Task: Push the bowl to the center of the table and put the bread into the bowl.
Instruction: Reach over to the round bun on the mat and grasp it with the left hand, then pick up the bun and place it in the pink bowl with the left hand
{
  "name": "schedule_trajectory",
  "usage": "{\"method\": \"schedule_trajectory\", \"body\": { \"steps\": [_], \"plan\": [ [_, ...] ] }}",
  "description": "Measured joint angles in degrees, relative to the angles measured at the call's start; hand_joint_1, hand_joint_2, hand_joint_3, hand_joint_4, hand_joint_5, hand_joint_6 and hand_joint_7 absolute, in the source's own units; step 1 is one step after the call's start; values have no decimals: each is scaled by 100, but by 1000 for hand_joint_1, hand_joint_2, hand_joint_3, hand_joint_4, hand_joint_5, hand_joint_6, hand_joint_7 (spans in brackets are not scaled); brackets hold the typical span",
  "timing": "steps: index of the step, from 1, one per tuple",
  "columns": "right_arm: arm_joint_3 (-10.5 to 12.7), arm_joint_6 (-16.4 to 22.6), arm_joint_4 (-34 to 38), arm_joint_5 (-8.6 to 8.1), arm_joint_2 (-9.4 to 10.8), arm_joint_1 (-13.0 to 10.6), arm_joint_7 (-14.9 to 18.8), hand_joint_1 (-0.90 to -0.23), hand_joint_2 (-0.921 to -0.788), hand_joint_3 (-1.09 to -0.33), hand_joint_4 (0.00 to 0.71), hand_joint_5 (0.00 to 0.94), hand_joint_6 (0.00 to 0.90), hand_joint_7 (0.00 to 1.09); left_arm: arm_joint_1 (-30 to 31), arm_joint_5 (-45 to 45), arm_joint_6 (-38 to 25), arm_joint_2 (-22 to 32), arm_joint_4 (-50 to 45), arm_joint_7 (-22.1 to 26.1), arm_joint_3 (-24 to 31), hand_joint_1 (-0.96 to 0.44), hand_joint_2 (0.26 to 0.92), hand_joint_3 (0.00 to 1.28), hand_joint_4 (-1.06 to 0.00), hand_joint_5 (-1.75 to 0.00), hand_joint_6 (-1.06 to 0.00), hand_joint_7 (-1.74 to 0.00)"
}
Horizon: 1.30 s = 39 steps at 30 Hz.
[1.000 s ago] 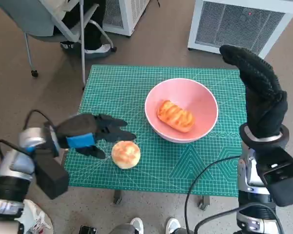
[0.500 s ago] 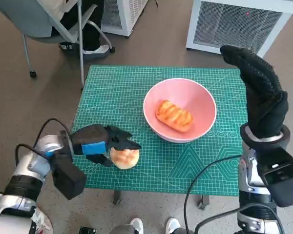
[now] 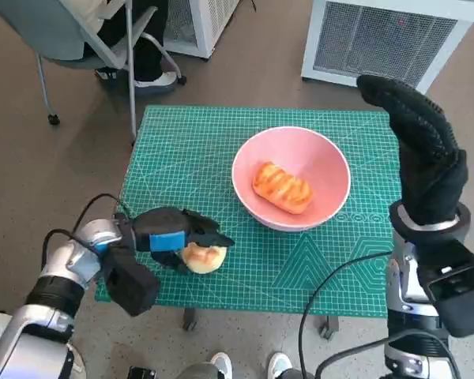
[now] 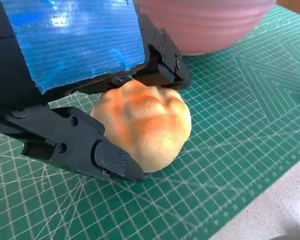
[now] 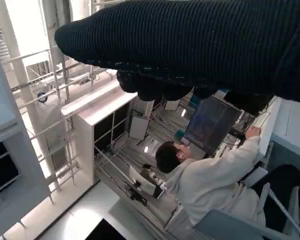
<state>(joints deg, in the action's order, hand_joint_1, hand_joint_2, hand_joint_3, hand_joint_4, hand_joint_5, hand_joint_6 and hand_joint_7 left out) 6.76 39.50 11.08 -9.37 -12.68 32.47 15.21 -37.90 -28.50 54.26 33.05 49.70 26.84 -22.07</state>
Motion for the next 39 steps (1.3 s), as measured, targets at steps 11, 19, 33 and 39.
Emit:
{"method": "schedule_trajectory", "body": {
  "steps": [11,19,33,39],
  "plan": [
    [6,1,-12,-2,0,-45,2,-574,-921,-750,297,1,33,679,-35,41,-128,37,50,-287,41,0,920,60,-676,-1233,-671,-1044],
    [6,14,14,-1,1,-46,2,-573,-921,-752,296,1,33,678,-32,421,-140,234,-112,17,218,2,918,30,-715,-1192,-704,-1025],
    [7,24,68,-1,12,-19,1,-576,-921,-752,296,1,33,678,-521,2171,-872,202,-1703,459,1218,3,893,1,-758,-1104,-824,-943],
    [5,28,137,3,19,23,1,-577,-921,-752,296,0,31,678,-988,2194,-1276,-219,-2283,143,1387,3,884,0,-779,-1039,-844,-963]
  ]
}}
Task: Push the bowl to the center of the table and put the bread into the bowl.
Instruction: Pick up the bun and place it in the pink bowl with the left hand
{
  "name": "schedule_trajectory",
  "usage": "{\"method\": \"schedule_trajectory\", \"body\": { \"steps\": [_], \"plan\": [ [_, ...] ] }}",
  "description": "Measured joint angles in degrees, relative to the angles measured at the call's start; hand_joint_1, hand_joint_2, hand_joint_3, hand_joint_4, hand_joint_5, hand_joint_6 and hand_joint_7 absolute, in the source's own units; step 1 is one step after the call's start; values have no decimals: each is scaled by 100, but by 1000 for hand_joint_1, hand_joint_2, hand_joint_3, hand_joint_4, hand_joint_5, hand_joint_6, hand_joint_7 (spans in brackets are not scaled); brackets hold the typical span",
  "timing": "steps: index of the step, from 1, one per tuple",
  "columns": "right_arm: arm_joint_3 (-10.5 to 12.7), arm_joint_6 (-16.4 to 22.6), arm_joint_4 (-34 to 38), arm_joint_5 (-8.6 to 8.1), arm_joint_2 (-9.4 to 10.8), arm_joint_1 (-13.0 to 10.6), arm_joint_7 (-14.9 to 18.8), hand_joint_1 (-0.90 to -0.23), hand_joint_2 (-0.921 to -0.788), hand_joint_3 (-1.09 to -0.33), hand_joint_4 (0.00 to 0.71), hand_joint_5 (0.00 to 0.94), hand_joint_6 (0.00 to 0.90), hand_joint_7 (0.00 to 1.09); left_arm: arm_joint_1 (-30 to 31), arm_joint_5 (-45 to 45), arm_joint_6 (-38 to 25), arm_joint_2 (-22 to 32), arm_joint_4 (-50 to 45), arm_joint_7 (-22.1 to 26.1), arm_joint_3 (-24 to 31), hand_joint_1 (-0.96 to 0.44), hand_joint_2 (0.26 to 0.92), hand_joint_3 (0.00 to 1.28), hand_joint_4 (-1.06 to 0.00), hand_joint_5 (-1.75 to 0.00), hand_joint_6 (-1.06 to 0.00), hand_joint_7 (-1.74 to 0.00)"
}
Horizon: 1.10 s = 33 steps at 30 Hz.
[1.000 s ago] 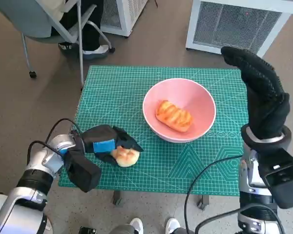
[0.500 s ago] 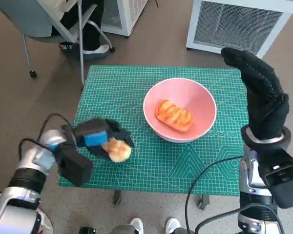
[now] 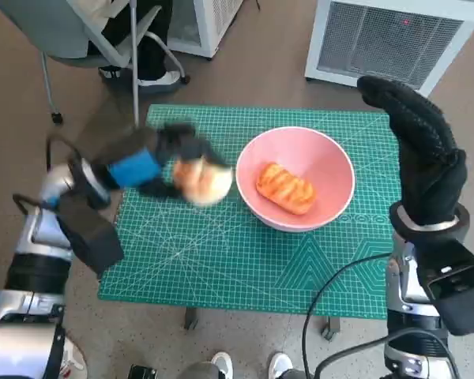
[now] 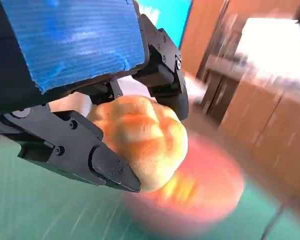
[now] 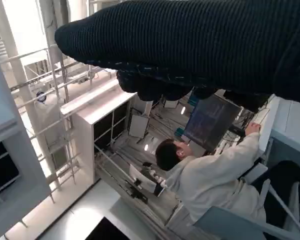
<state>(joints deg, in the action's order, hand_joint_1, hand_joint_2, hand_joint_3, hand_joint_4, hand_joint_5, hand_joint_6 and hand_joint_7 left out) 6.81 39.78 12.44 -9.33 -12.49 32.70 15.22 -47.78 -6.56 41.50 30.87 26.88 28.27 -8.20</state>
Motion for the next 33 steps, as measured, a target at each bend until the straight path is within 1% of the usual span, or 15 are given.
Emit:
{"method": "schedule_trajectory", "body": {
  "steps": [4,6,15,18,19,20,21,22,23,24,25,26,28,30,33],
  "plan": [
    [-2,40,73,9,18,32,-1,-575,-921,-753,296,1,30,678,-363,-96,15,-419,38,-232,-41,3,889,3,-767,-1036,-827,-997],
    [-5,52,122,14,34,55,-1,-574,-921,-753,298,2,30,678,-549,-174,64,-591,158,-261,-102,3,900,7,-746,-1057,-789,-1040],
    [-6,85,161,42,106,120,-16,-579,-921,-752,302,3,30,680,-1298,-762,214,-1206,1356,-375,-557,2,919,80,-614,-1196,-674,-1162],
    [-7,86,160,53,129,126,-25,-582,-921,-752,302,3,30,680,-1451,-994,198,-1356,1719,-408,-718,2,920,142,-530,-1278,-616,-1225],
    [-7,86,159,55,131,128,-27,-583,-921,-752,302,3,30,680,-1491,-1070,191,-1396,1828,-416,-771,1,921,182,-484,-1317,-572,-1276],
    [-6,86,159,56,132,130,-30,-583,-921,-752,302,3,30,681,-1534,-1151,174,-1432,1936,-420,-819,1,921,251,-393,-1390,-510,-1358],
    [-5,86,153,59,133,130,-35,-584,-921,-752,302,3,30,681,-1570,-1213,139,-1468,2044,-420,-879,1,921,277,-359,-1417,-487,-1389],
    [-4,86,146,60,133,131,-44,-584,-921,-751,302,3,29,681,-1613,-1293,96,-1506,2152,-418,-934,-14,914,273,-301,-1052,-406,-1101],
    [-4,86,138,61,133,131,-53,-584,-921,-751,302,3,29,681,-1642,-1353,47,-1531,2227,-412,-976,-23,917,254,-319,-713,-407,-815],
    [-4,86,128,61,133,131,-63,-585,-921,-751,303,3,28,681,-1667,-1397,1,-1555,2290,-396,-1015,-72,918,203,-258,-456,-359,-572],
    [-3,86,114,62,133,131,-69,-585,-921,-751,303,3,28,681,-1693,-1430,-65,-1585,2371,-360,-1067,-90,919,184,-236,-365,-342,-485],
    [-2,86,102,62,133,131,-74,-587,-921,-750,303,3,28,681,-1720,-1474,-130,-1606,2435,-312,-1122,-141,920,146,-177,-233,-293,-342],
    [1,86,81,61,132,131,-77,-590,-921,-750,303,3,28,681,-1774,-1531,-291,-1656,2574,-146,-1209,-207,920,113,-113,-119,-237,-209],
    [2,86,64,60,132,131,-78,-592,-921,-749,303,3,28,681,-1796,-1563,-471,-1706,2663,30,-1269,-272,921,93,-59,-49,-194,-121],
    [12,85,37,58,129,131,-78,-594,-921,-748,304,3,28,681,-1798,-1565,-722,-1764,2694,317,-1335,-322,921,86,-20,-15,-175,-78]
  ]
}}
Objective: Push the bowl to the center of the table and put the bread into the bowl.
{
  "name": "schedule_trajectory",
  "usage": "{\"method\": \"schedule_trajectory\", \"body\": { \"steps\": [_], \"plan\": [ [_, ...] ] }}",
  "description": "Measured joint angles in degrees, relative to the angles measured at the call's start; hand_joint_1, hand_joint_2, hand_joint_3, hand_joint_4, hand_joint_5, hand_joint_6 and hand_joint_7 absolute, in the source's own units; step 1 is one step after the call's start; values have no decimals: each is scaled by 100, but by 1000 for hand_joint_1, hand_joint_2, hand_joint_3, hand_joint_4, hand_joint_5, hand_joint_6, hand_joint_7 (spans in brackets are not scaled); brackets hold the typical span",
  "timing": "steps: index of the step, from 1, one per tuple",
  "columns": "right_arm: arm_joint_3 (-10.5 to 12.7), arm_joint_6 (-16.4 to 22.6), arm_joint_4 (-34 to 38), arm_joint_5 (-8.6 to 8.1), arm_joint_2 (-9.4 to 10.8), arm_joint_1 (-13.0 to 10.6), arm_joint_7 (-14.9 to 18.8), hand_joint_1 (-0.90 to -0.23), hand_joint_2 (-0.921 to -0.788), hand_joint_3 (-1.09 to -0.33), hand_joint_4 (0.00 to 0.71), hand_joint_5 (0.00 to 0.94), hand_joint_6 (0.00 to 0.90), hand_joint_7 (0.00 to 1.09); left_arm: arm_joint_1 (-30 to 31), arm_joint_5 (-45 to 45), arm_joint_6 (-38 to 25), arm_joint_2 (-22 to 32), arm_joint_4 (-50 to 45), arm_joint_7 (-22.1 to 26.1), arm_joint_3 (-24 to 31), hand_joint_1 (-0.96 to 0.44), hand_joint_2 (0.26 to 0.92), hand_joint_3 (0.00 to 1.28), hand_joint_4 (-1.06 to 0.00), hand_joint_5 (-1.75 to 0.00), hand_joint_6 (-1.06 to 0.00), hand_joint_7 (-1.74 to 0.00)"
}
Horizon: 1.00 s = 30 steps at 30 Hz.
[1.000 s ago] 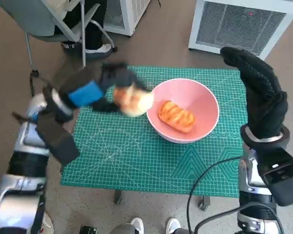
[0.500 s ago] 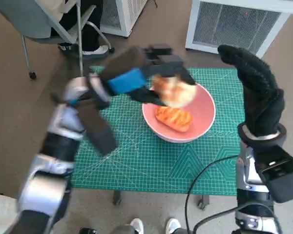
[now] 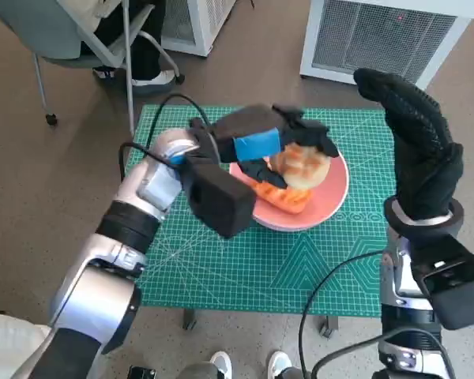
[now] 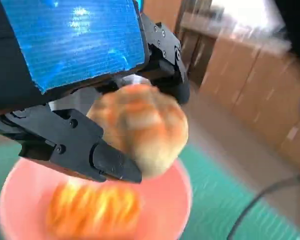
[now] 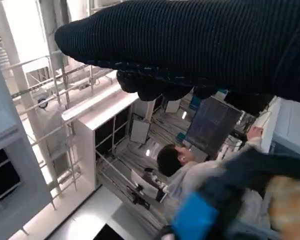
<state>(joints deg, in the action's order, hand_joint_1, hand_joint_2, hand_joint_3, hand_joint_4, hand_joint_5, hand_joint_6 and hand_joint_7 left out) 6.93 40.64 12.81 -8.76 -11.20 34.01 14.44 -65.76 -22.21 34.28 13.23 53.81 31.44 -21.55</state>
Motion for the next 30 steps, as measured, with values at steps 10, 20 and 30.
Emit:
{"method": "schedule_trajectory", "body": {
  "steps": [10,20,30],
  "plan": [
    [52,0,-85,32,-8,-3,-72,-586,-921,-749,304,3,27,681,2,20,-107,-64,27,117,12,-349,921,72,0,1,-192,-64],
    [72,-64,-183,216,-10,-3,-187,-571,-921,-751,304,2,30,683,89,677,405,-107,212,-139,575,-474,921,143,1,1,-116,-13],
    [117,-341,-456,219,-10,1,-347,-585,-921,-717,305,3,50,687,477,2276,511,-286,-39,99,1655,-473,921,291,-3,-1,-119,-19]
  ]
}}
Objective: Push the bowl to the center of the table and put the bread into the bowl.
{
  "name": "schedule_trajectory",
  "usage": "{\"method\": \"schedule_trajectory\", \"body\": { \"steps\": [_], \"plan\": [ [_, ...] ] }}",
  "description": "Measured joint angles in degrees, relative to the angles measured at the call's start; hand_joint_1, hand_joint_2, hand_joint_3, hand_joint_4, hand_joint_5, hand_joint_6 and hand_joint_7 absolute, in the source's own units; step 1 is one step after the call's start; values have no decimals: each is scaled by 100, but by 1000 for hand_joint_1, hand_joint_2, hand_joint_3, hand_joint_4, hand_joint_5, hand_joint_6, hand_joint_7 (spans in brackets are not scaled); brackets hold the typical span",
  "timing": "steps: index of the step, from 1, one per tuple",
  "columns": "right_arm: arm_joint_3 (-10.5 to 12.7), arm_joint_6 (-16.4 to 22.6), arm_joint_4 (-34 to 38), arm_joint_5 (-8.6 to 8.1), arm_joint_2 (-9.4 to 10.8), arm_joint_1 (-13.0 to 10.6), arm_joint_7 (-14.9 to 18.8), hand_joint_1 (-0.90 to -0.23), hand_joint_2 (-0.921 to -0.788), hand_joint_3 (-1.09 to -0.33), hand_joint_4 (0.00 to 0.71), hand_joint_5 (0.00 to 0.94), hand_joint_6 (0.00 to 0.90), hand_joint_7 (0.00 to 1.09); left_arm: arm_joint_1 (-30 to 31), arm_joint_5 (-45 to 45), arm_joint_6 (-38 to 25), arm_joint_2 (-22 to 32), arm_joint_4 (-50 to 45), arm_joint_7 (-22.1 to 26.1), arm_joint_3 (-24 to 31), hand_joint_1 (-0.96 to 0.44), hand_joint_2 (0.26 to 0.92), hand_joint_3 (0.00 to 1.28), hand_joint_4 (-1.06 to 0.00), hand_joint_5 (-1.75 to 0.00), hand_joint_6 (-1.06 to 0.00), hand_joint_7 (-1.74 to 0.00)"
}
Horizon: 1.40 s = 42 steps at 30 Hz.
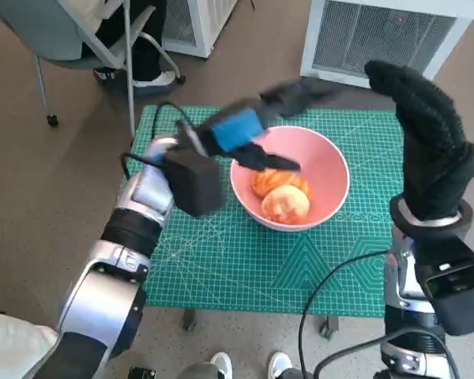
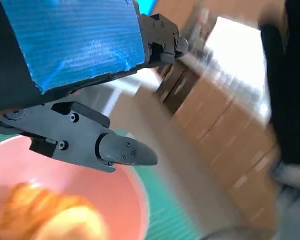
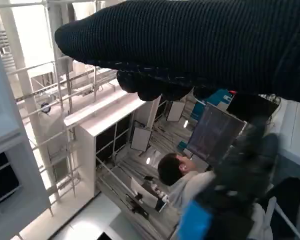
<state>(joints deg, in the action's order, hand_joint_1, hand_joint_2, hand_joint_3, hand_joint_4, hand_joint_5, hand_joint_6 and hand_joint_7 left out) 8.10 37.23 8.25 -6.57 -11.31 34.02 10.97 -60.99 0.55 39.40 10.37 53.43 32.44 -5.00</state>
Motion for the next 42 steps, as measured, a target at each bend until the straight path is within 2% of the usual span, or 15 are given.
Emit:
{"method": "schedule_trajectory", "body": {
  "steps": [4,10,12,13,17,26,42],
  "plan": [
    [17,-140,-130,-9,1,8,-57,-589,-921,-702,306,3,59,686,147,586,-162,-109,-318,99,339,-478,921,327,-9,-4,-129,-26],
    [22,-239,-196,-10,7,11,-80,-592,-921,-695,308,3,65,685,233,761,-329,-166,-572,168,460,-477,921,350,-32,-10,-144,-62],
    [26,-316,-250,-19,18,15,-106,-600,-921,-686,311,5,69,687,353,985,-449,-264,-773,135,579,-478,921,392,-85,-21,-68,-366],
    [26,-397,-297,-28,33,30,-143,-602,-921,-683,311,5,69,686,488,1231,-562,-405,-995,79,695,-477,921,405,-98,-24,-43,-464],
    [41,-588,-418,-35,60,137,-258,-612,-921,-681,309,4,62,681,894,1915,-776,-836,-1683,-140,1008,-480,921,435,-121,-31,-8,-623],
    [17,-685,-438,-21,64,269,-267,-620,-921,-684,301,0,59,676,1219,2029,-1018,-901,-2296,-93,1041,-495,921,463,-118,-34,1,-583],
    [-17,-800,-531,34,-2,301,-267,-621,-921,-685,287,0,59,676,1428,1965,-1063,-940,-2710,-234,1023,-500,921,471,-118,-42,1,-589]
  ]
}}
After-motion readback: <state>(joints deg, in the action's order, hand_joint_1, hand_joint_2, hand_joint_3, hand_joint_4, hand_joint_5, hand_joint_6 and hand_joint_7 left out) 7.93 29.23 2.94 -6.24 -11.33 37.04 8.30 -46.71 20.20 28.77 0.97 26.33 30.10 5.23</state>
